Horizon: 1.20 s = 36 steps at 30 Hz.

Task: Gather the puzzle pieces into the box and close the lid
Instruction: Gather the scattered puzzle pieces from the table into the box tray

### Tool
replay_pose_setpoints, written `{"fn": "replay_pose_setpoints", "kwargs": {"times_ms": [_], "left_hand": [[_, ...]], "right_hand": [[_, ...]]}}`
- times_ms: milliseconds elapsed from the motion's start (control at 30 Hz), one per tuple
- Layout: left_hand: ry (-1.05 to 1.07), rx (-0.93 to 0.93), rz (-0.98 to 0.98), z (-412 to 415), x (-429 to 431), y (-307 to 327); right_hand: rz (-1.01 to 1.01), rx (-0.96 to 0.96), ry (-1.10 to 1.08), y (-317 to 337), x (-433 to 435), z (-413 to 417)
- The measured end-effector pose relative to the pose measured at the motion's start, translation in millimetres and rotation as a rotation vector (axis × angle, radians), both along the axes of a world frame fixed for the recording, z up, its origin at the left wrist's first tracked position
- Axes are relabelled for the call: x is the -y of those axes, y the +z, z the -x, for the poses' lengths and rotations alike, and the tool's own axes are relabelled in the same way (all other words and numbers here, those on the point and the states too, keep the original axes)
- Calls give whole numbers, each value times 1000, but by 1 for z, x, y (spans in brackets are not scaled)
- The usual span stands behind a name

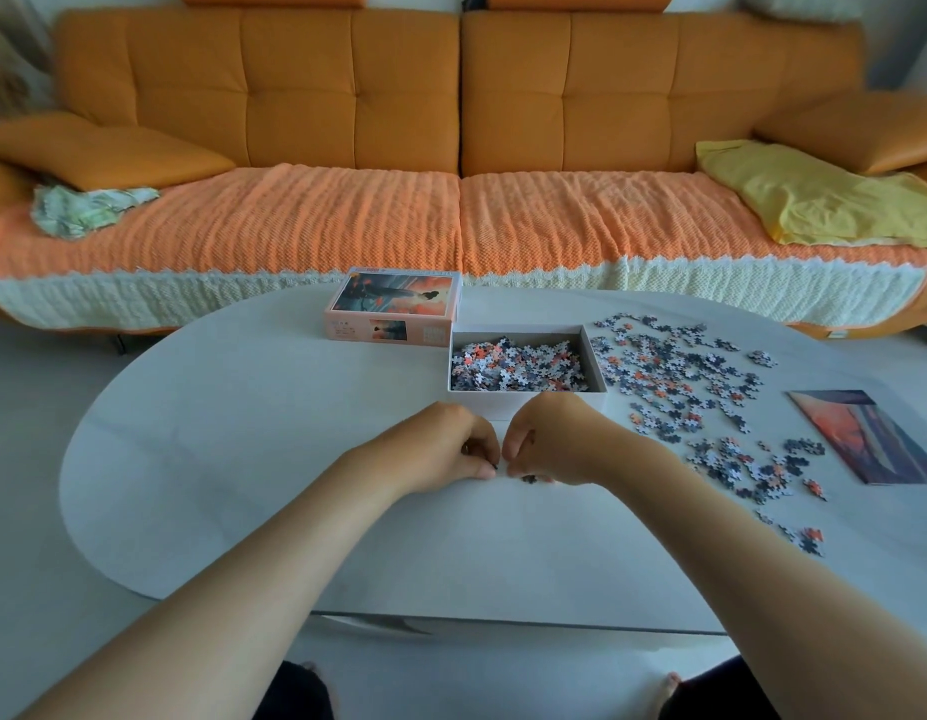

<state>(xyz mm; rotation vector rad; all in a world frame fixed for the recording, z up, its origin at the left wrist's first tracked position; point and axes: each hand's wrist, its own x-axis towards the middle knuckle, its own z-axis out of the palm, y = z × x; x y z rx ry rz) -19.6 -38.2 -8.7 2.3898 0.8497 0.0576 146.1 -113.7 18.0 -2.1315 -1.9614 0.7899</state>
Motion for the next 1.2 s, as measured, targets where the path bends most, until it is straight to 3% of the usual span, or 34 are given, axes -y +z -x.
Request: {"fn": "replay_pose_setpoints", "kwargs": {"times_ms": [100,300,400,500,633,733,967,1200], "left_hand": [[-9,15,-25,-3,-1,6],[239,441,-337,-25,-19,16],[303,346,-451,-36,-31,11],[201,156,-538,-40,-35,5],[143,313,-631,-40,-28,9],[86,362,-518,-33,-17,15],[-59,-82,-233,-3,-5,6],[19,-30,-106,8,-4,0]], "right_hand": [[-9,-15,-15,4,1,-6],[60,-51,41,6,5,-17],[44,-67,23,2,5,-17],[26,-74,7,0,5,-18],[39,-41,17,0,6,-19],[31,-16,27,0,6,-21],[-3,47,85,-2,5,-21],[-45,-73,87,-2,6,-9]]}}
